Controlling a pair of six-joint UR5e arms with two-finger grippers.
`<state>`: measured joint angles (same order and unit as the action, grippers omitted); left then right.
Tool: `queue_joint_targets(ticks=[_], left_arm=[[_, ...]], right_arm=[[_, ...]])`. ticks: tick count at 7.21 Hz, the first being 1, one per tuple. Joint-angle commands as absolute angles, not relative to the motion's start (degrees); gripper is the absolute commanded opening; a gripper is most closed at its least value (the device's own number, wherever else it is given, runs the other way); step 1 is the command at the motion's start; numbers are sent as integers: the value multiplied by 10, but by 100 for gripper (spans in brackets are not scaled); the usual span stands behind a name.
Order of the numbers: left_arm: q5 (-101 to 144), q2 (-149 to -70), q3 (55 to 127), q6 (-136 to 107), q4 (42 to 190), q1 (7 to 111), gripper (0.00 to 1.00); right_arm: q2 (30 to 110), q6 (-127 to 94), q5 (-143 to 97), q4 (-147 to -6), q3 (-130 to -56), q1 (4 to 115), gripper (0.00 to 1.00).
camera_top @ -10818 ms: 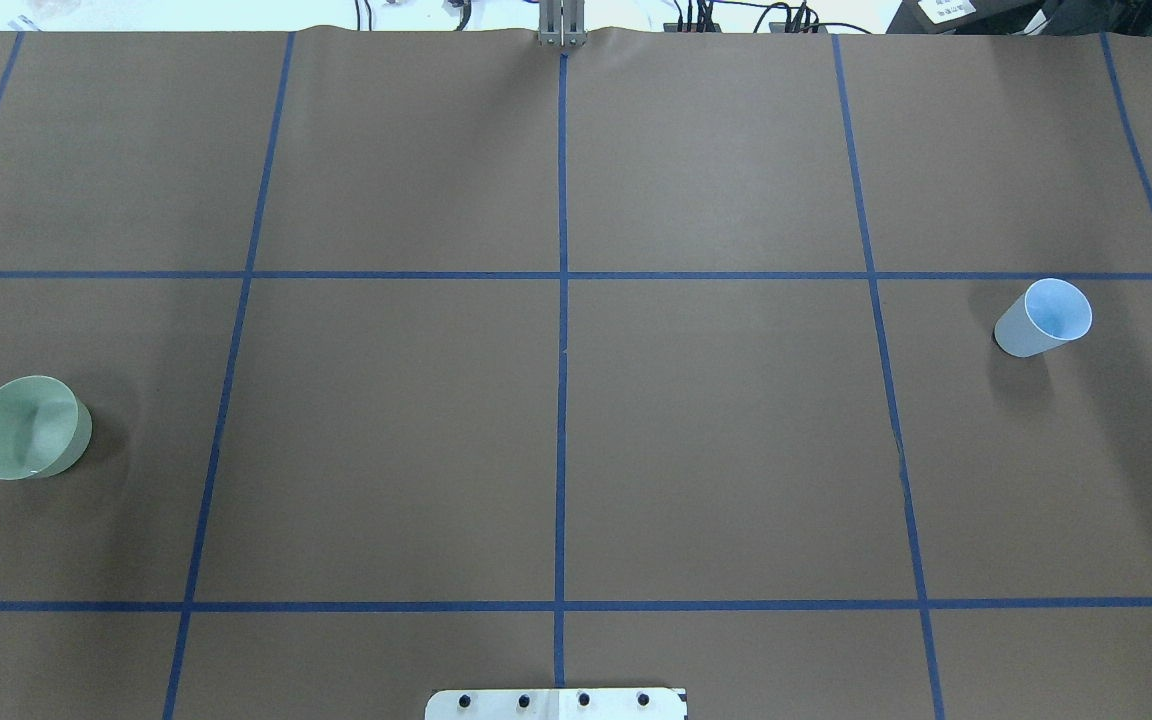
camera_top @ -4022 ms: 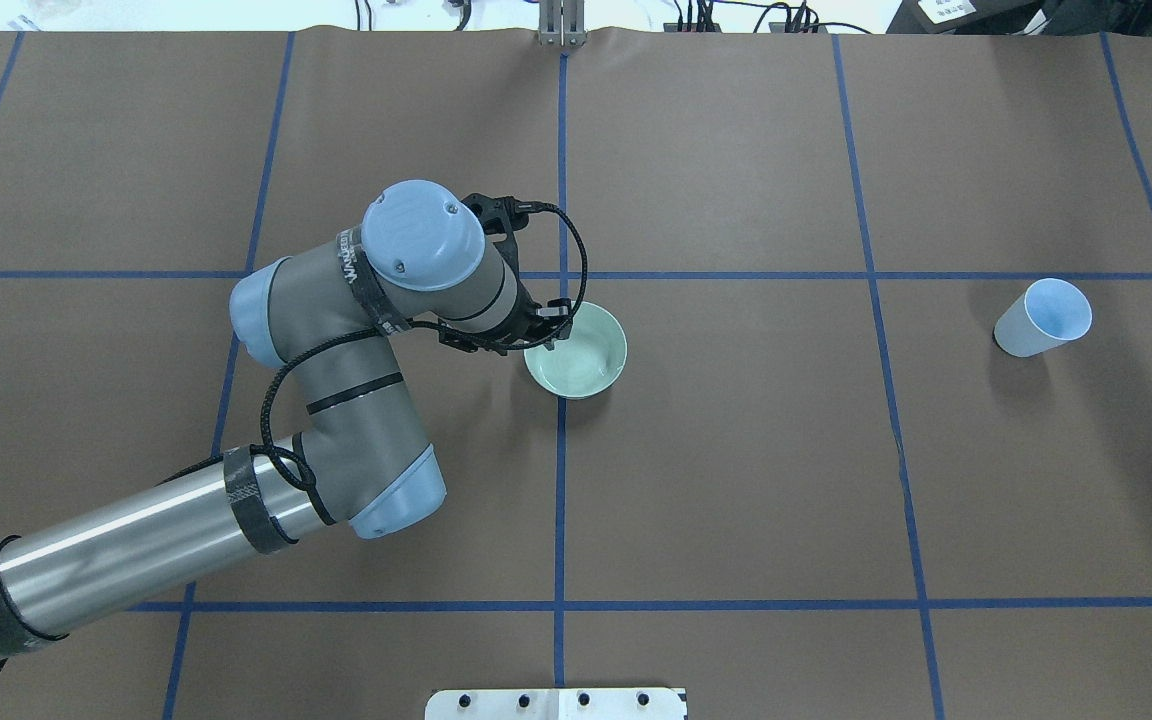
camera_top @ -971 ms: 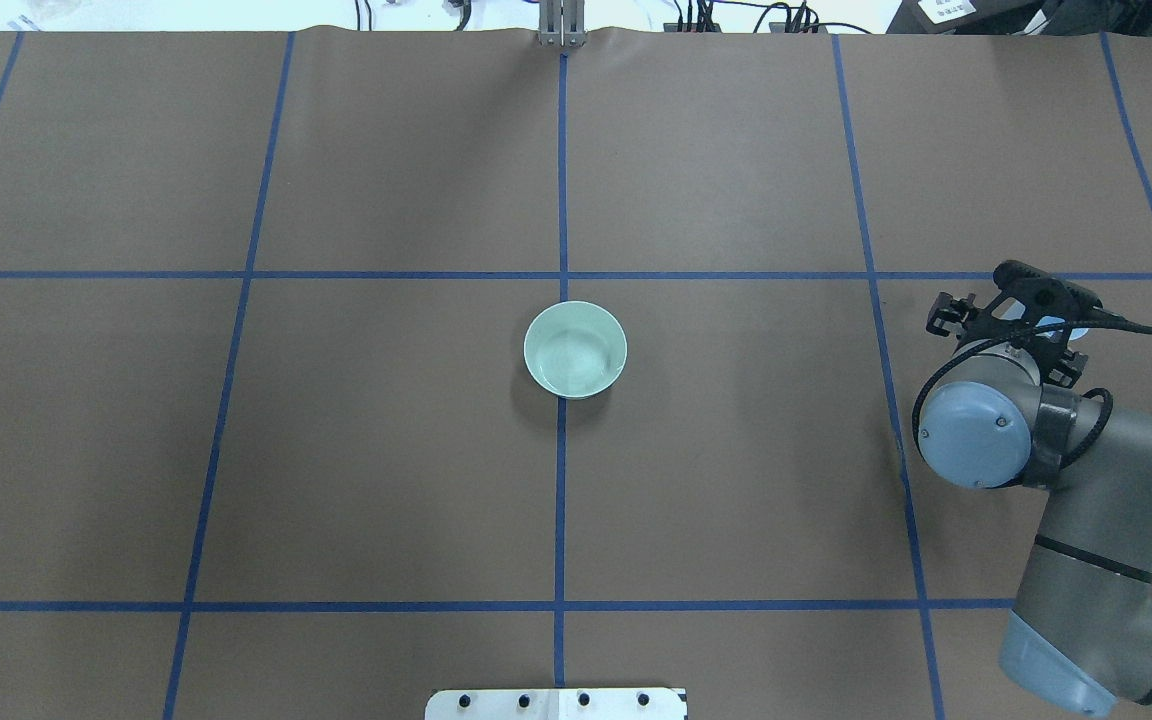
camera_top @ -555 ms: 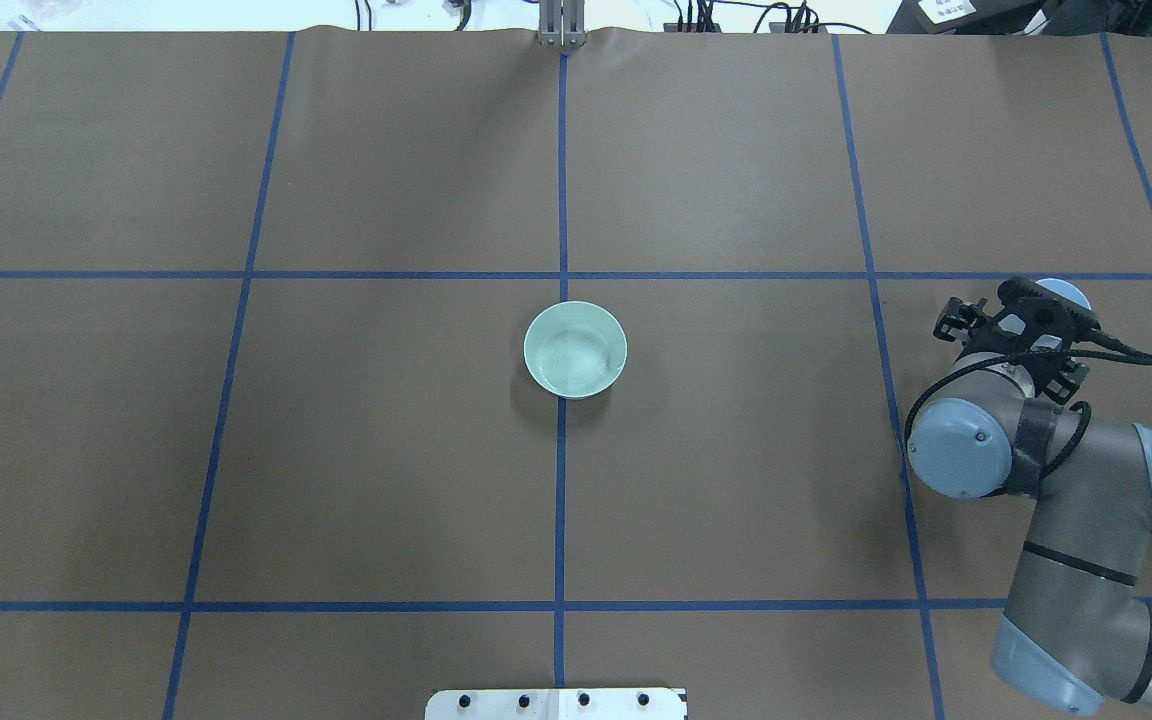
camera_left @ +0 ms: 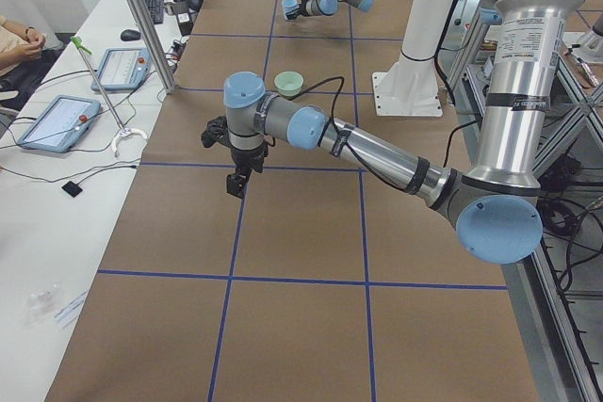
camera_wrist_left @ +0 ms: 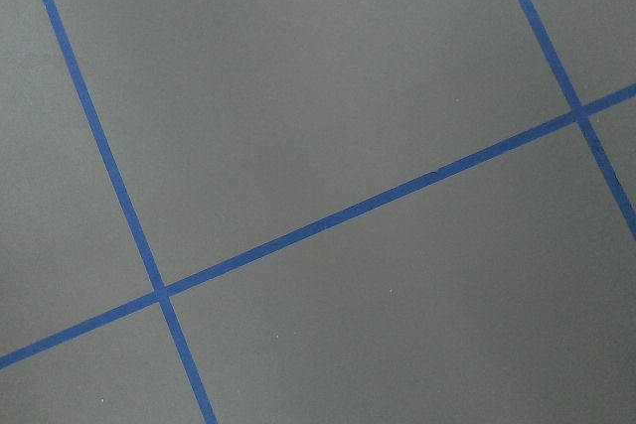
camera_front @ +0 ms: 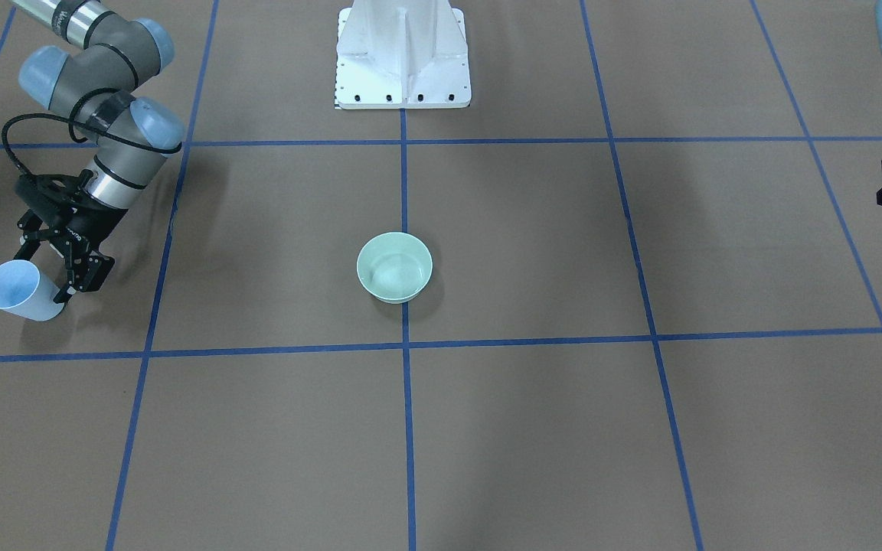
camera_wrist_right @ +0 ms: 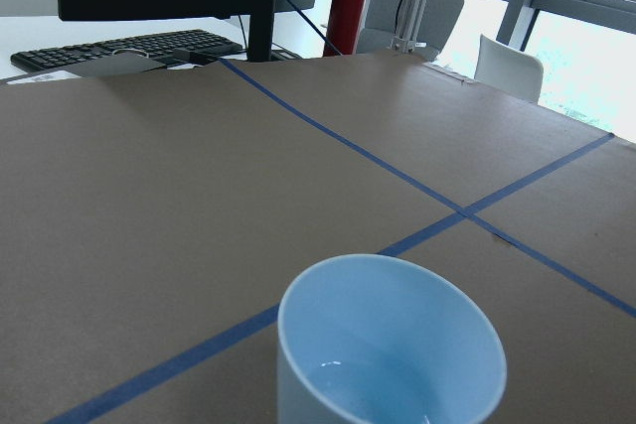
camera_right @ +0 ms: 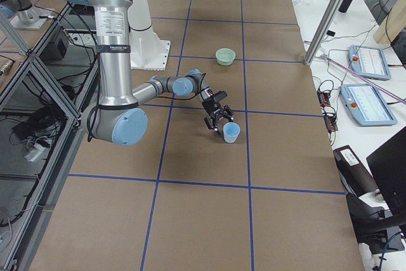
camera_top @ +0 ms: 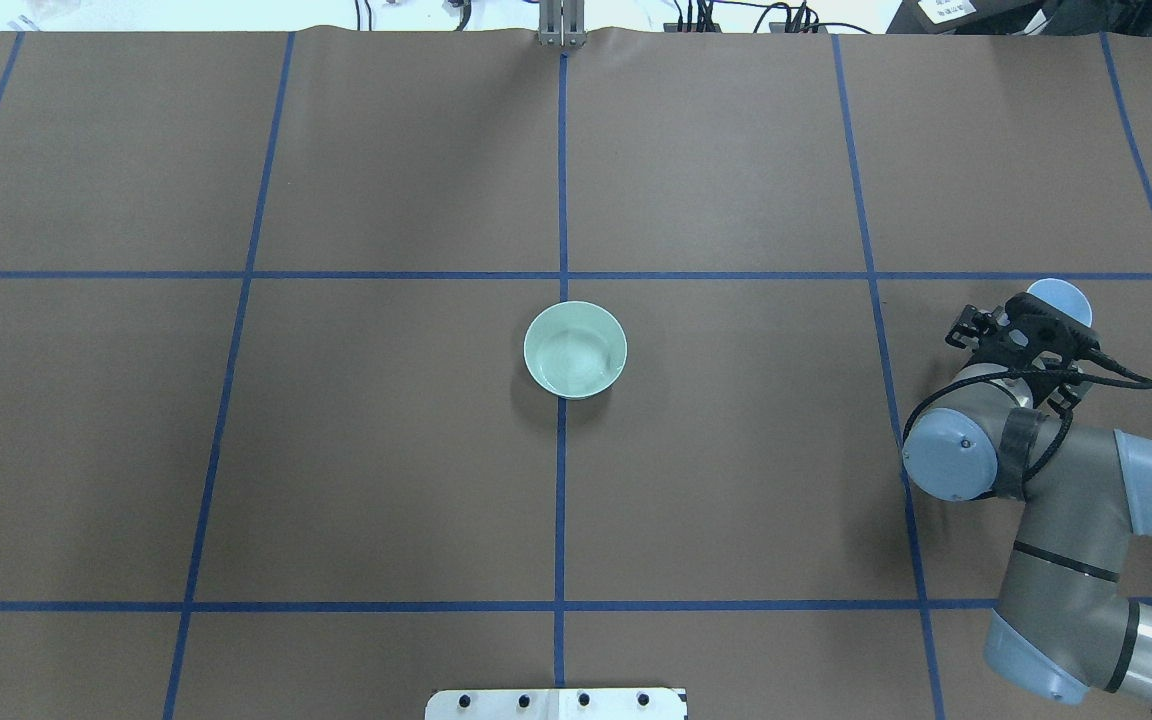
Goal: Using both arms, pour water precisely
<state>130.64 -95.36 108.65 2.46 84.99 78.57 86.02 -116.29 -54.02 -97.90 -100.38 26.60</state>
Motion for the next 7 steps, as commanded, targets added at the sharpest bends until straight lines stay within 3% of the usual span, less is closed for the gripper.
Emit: queue_joint_targets(ticks=[1, 3, 6, 7], left_arm=[[1307, -954, 1089, 25, 850, 786, 100], [1307, -954, 1091, 25, 850, 787, 100], [1307, -953, 1092, 25, 850, 787, 100], [1307, -954, 1091, 25, 850, 787, 100]], right_arm=[[860, -1174, -535, -979, -984, 266, 100], [860, -1182, -516, -979, -967, 272, 99], [860, -1183, -498, -979, -938, 288, 85], [856, -1185, -491, -979, -937, 294, 59]])
